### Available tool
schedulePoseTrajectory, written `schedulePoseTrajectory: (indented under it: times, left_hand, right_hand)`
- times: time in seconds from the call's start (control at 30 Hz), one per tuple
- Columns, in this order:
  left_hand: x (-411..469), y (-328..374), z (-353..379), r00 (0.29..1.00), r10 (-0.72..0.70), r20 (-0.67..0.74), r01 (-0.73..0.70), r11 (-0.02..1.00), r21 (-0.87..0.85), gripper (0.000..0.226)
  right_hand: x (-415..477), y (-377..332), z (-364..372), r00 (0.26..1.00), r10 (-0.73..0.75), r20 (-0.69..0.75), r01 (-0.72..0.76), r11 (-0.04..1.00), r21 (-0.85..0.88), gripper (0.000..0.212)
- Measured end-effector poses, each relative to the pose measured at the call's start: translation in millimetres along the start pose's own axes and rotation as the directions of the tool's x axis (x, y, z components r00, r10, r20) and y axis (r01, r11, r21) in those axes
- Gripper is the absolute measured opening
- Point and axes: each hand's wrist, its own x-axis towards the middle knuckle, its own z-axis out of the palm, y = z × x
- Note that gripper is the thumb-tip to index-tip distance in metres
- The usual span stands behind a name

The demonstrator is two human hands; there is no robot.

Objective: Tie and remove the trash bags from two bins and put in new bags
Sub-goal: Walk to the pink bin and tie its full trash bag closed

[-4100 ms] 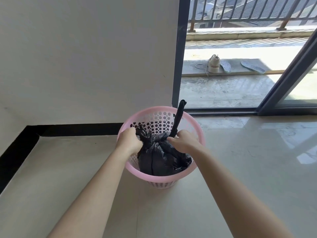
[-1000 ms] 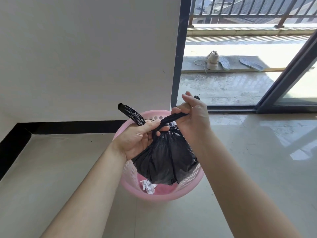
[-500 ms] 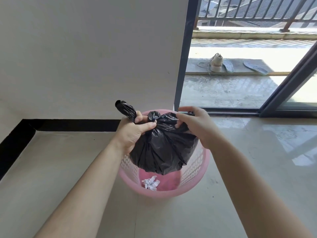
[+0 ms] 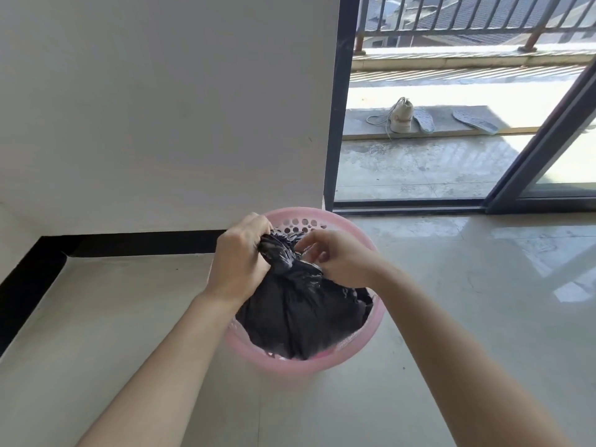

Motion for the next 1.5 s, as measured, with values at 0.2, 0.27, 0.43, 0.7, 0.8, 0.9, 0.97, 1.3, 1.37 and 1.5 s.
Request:
schedulePoseTrajectory:
  times: [0.2, 0.27, 0.43, 0.7, 0.8, 0.9, 0.97, 1.3, 1.37, 1.5]
  left_hand:
    - [-8, 8, 5, 0.925, -0.369, -0.094, 0.35, 0.92, -0.175, 0.023]
    - [-1, 10, 5, 0.858, -0.513, 0.041, 0.484, 0.778, -0.401, 0.021]
    - [6, 19, -2, 0.652, -0.622, 0.434, 0.647, 0.157, -0.746, 0.016]
    - [9, 16, -3, 0.526, -0.742, 0.417, 0.693, 0.089, -0.716, 0.025]
    - [8, 11, -1, 0.476, -0.743, 0.471, 0.659, -0.053, -0.75, 0.019]
    - [6, 12, 3, 0.468, -0.746, 0.475, 0.625, -0.1, -0.774, 0.028]
    - [4, 13, 6, 0.478, -0.766, 0.429, 0.623, -0.048, -0.781, 0.012]
    - [-5, 14, 16, 0.689, -0.699, 0.193, 0.561, 0.347, -0.751, 0.036]
    - [-6, 13, 17, 0.736, -0.655, 0.171, 0.533, 0.406, -0.742, 0.037]
    - [-7, 13, 20, 0.768, -0.62, 0.163, 0.519, 0.452, -0.725, 0.04]
  right_hand:
    - [-2, -11, -5, 0.99, -0.108, -0.088, 0.102, 0.992, -0.074, 0.051]
    - [-1, -9, -1, 0.978, -0.148, -0.147, 0.133, 0.986, -0.104, 0.052]
    - [1, -8, 3, 0.939, -0.201, -0.281, 0.171, 0.977, -0.127, 0.045]
    - [4, -8, 14, 0.923, -0.23, -0.308, 0.2, 0.972, -0.127, 0.03]
    - [3, -8, 13, 0.928, -0.244, -0.283, 0.218, 0.968, -0.12, 0.027]
    - [1, -11, 13, 0.942, -0.262, -0.21, 0.237, 0.962, -0.136, 0.027]
    - [0, -13, 14, 0.96, -0.243, -0.142, 0.231, 0.968, -0.097, 0.028]
    - [6, 4, 6, 0.948, 0.03, -0.317, 0.024, 0.986, 0.166, 0.008]
    - [10, 10, 8, 0.919, -0.022, -0.393, 0.05, 0.997, 0.061, 0.012]
    - [8, 9, 8, 0.937, -0.073, -0.342, 0.086, 0.996, 0.024, 0.018]
